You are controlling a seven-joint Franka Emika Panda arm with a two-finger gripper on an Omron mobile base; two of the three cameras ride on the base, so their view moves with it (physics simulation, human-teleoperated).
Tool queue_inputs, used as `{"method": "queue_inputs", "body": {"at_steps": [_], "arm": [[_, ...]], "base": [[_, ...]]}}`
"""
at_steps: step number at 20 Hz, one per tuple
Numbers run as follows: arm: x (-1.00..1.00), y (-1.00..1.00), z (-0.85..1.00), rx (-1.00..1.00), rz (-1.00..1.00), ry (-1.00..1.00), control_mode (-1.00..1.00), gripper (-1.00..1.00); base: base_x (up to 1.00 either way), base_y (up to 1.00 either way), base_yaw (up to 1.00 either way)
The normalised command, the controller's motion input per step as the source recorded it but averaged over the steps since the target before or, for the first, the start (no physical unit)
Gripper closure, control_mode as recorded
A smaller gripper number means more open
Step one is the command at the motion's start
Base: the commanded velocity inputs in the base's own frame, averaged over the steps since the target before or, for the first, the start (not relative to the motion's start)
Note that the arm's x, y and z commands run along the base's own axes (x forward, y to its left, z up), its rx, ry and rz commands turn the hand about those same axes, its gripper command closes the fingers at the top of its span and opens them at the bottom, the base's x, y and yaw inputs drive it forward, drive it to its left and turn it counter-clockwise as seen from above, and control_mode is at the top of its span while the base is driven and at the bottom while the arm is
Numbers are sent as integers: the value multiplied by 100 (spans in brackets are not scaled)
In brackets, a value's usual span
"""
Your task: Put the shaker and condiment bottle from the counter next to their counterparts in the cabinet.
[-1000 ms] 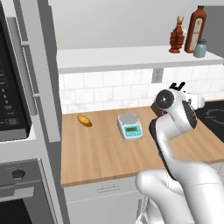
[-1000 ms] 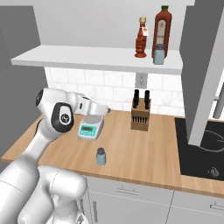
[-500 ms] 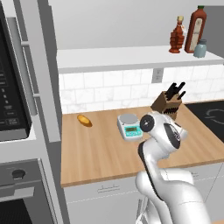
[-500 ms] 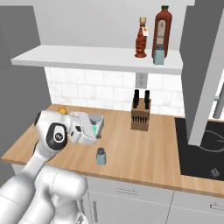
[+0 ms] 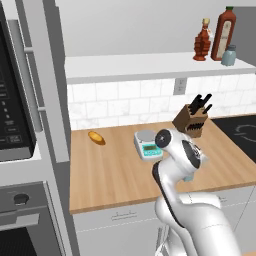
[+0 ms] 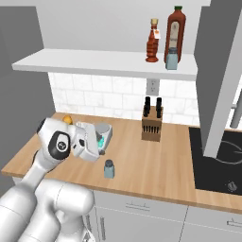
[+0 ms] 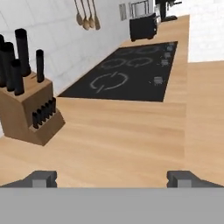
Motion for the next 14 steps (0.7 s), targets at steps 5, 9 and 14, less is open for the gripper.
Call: {"method": "queue_inputs", "body": {"at_steps": [5, 9, 14], "arm": [[3, 0, -100, -9, -22, 0, -100, -100], [15, 0, -99, -31, -25, 0, -100, -100], [19, -1, -59, -32, -17, 8, -100, -100]], "base": [[0, 0, 0], [0, 0, 0], [0, 0, 0]]}}
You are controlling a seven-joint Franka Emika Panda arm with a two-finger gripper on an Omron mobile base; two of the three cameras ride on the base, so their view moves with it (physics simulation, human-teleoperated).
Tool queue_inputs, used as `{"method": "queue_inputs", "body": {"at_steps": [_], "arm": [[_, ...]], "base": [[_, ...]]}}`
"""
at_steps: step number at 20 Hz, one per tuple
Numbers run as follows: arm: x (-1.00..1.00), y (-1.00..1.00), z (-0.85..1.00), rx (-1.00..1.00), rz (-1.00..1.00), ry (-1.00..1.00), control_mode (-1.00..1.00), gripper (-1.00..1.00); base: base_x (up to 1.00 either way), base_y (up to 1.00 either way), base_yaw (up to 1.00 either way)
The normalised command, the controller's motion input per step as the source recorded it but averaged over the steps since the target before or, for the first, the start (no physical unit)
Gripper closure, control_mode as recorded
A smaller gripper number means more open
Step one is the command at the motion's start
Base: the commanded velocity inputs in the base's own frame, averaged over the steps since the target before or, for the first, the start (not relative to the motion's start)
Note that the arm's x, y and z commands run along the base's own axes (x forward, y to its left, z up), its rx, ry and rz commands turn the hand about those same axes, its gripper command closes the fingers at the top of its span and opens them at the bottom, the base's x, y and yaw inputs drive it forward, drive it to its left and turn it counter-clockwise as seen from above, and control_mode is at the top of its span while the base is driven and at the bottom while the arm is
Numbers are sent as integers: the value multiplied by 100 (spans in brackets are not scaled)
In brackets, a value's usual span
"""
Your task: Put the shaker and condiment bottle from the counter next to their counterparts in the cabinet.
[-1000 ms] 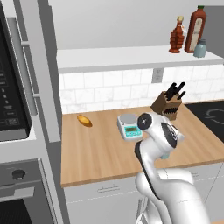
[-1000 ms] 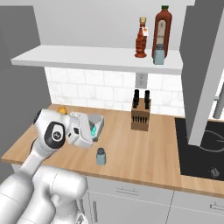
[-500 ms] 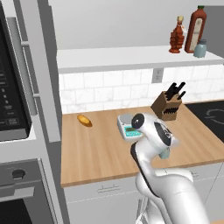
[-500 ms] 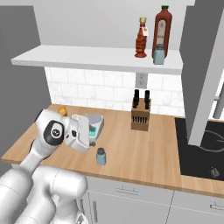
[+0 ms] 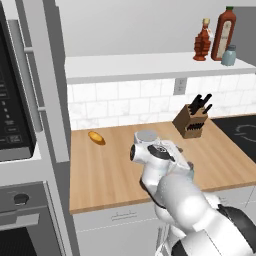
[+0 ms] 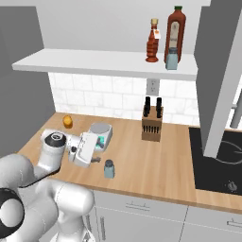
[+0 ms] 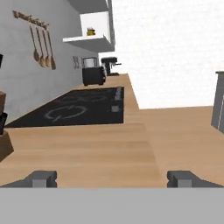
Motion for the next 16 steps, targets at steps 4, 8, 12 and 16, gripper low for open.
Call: {"method": "queue_inputs", "body": {"at_steps": [4, 8, 12, 16], "arm": [[0, -2, -24, 0, 0, -1, -100, -100], [0, -27, -79, 10, 0, -12, -100, -100], [0, -42, -70, 15, 0, -13, -100, -100], [0, -6, 0, 0, 0, -1, -100, -100]], "base": [[0, 0, 0], [0, 0, 0], [0, 0, 0], [0, 0, 0]]}}
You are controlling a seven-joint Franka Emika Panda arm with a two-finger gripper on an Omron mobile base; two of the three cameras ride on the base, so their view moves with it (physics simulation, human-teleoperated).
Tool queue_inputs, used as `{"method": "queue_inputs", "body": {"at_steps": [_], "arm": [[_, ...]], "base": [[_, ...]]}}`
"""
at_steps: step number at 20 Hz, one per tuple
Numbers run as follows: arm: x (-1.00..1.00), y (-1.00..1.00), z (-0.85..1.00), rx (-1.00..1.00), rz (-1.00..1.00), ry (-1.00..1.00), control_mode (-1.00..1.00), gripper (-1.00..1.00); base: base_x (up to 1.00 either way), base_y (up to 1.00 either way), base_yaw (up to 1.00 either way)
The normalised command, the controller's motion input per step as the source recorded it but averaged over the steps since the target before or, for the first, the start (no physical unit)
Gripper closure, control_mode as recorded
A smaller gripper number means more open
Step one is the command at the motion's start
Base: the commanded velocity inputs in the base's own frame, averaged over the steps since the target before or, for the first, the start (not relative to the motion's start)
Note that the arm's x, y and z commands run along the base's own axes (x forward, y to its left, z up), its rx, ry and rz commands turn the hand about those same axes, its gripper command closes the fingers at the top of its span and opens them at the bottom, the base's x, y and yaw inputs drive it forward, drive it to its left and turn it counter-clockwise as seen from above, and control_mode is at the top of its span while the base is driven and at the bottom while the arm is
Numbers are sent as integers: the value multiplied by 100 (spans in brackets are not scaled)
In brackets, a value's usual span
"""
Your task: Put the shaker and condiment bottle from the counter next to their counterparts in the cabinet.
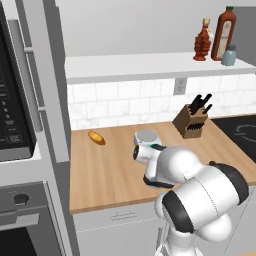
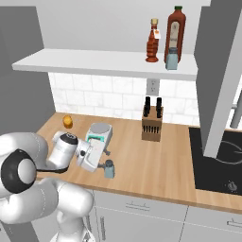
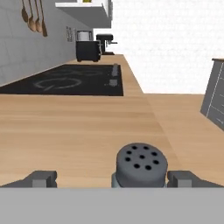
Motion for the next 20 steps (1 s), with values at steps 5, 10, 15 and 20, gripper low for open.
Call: {"method": "queue_inputs", "body": {"at_steps": [5, 10, 15, 20], "arm": [[0, 0, -4, 0, 0, 0, -100, -100], [-1, 0, -11, 0, 0, 0, -100, -100], [-19, -1, 0, 0, 0, -1, -100, -100], [-19, -10, -2, 0, 0, -3, -100, -100]], "base": [[0, 0, 0], [0, 0, 0], [0, 0, 0], [0, 0, 0]]}}
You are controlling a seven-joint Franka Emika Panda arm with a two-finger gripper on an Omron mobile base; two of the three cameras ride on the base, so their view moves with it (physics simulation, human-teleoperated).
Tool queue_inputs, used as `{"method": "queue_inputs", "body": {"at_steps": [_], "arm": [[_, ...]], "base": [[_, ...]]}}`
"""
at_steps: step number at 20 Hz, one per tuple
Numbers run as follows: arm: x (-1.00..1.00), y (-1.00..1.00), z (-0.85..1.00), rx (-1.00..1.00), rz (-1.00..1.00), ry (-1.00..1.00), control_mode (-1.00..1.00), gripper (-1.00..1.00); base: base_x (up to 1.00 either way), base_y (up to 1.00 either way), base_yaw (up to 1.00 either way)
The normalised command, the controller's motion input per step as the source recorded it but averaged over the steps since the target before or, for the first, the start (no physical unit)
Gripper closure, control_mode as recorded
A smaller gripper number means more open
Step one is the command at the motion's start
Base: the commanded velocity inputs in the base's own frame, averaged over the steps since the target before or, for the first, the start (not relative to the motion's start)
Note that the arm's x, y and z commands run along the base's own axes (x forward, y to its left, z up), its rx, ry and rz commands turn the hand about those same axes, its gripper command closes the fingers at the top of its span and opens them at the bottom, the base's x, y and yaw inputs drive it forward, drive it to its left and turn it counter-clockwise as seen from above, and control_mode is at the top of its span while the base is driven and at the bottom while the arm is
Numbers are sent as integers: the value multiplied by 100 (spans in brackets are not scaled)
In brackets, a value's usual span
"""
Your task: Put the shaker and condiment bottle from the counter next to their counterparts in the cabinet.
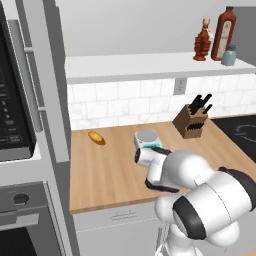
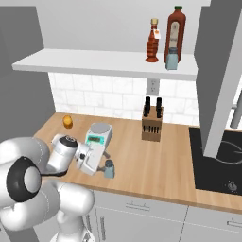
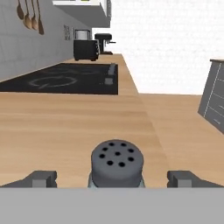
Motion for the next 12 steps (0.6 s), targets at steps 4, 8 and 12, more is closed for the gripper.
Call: {"method": "queue_inputs", "body": {"at_steps": [4, 8, 12], "arm": [[0, -19, -3, 0, 0, -5, -100, -100], [0, -14, -5, 0, 0, -5, -100, -100], [-3, -10, -11, 0, 0, -3, -100, -100]], "base": [[0, 0, 0], [0, 0, 0], [0, 0, 0]]}}
